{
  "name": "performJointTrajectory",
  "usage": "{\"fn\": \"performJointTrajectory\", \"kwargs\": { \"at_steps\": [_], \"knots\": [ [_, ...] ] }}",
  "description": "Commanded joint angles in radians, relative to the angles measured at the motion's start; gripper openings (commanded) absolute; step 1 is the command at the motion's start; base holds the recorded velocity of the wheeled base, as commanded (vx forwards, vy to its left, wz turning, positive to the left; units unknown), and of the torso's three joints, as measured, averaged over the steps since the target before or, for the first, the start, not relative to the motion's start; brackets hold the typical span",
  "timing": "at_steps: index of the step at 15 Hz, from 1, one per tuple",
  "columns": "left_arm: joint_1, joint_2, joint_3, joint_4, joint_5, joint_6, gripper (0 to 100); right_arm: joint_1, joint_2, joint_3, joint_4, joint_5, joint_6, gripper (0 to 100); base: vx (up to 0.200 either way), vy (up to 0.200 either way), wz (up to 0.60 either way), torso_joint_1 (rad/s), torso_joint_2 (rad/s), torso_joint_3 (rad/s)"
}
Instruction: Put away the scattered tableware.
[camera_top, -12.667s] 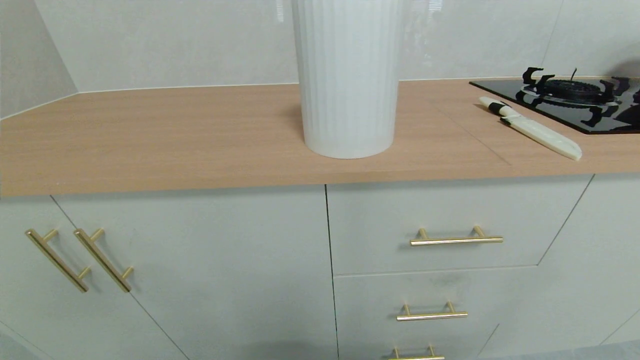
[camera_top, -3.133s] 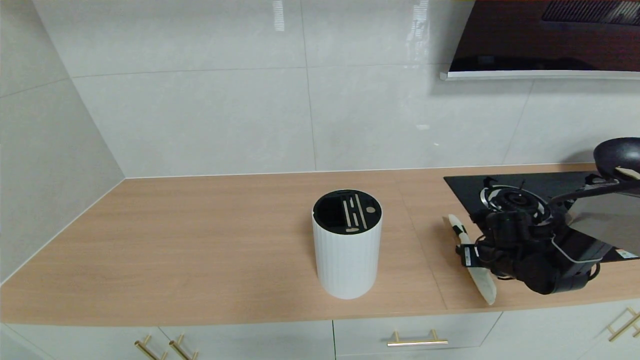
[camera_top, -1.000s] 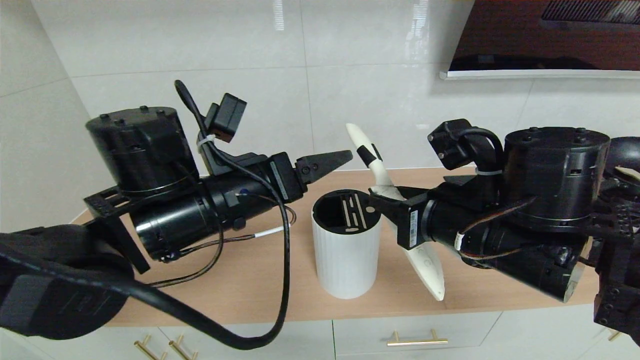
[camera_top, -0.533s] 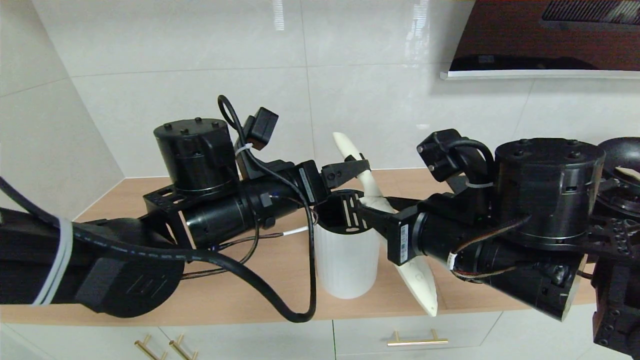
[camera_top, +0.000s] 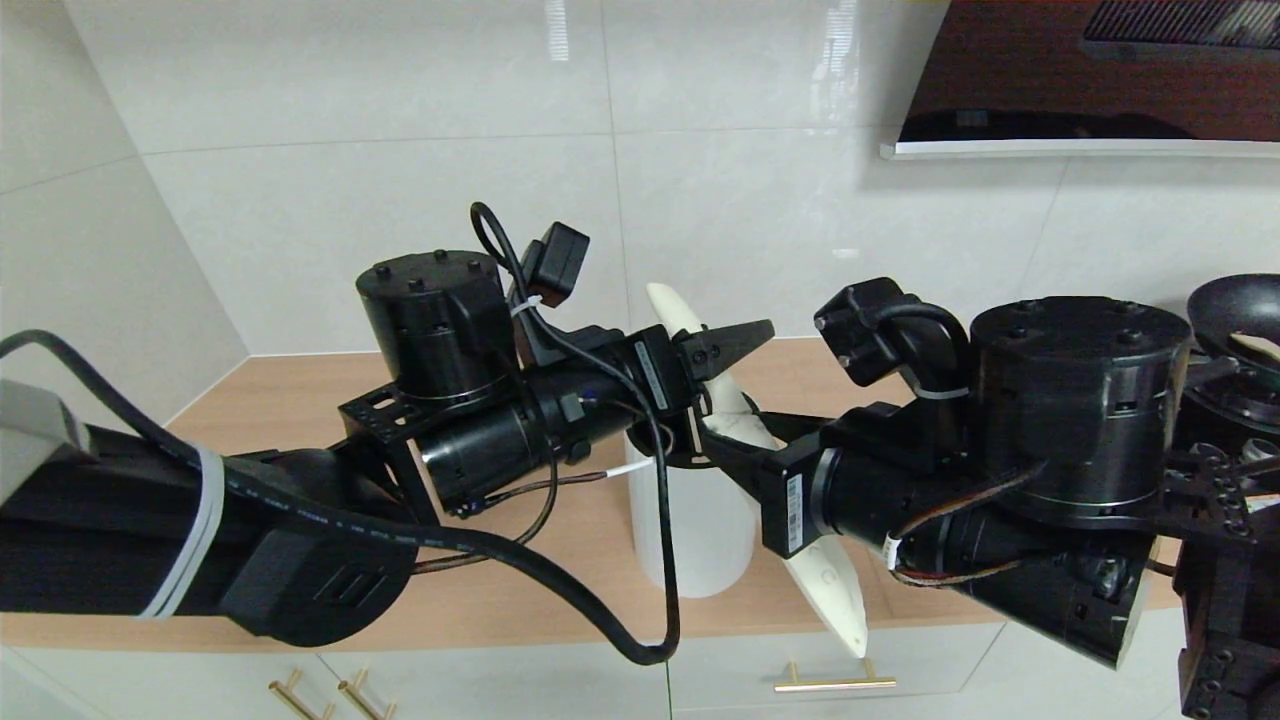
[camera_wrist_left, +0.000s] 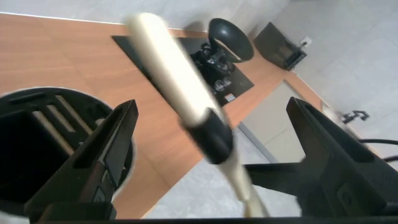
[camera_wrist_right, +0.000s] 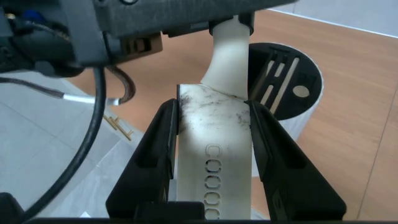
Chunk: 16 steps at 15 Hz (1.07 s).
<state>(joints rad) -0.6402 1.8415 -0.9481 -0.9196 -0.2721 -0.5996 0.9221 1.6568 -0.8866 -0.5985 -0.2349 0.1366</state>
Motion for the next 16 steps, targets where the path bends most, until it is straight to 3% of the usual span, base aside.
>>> {"fn": "performJointTrajectory", "kwargs": {
  "at_steps": [1,6,7,16],
  "knots": [
    [-0.001,-0.004,0.0,0.001,0.001,0.0,100,0.0,0.003,0.0,-0.001,0.0,0.0,0,0.0,0.0,0.0,0.0,0.0,0.0],
    [-0.004,-0.004,0.0,0.001,0.004,0.0,100,0.0,0.009,0.001,-0.001,0.0,0.0,0,0.0,0.0,0.0,0.0,0.0,0.0],
    [-0.007,0.001,0.0,0.001,0.013,0.0,0,0.0,0.009,0.001,-0.001,0.0,0.0,0,0.0,0.0,0.0,0.0,0.0,0.0],
    [-0.012,0.002,0.0,-0.001,0.016,0.0,0,-0.002,0.008,0.0,-0.015,-0.038,0.0,0,0.0,0.0,0.0,0.0,0.0,0.0]
  ]
}}
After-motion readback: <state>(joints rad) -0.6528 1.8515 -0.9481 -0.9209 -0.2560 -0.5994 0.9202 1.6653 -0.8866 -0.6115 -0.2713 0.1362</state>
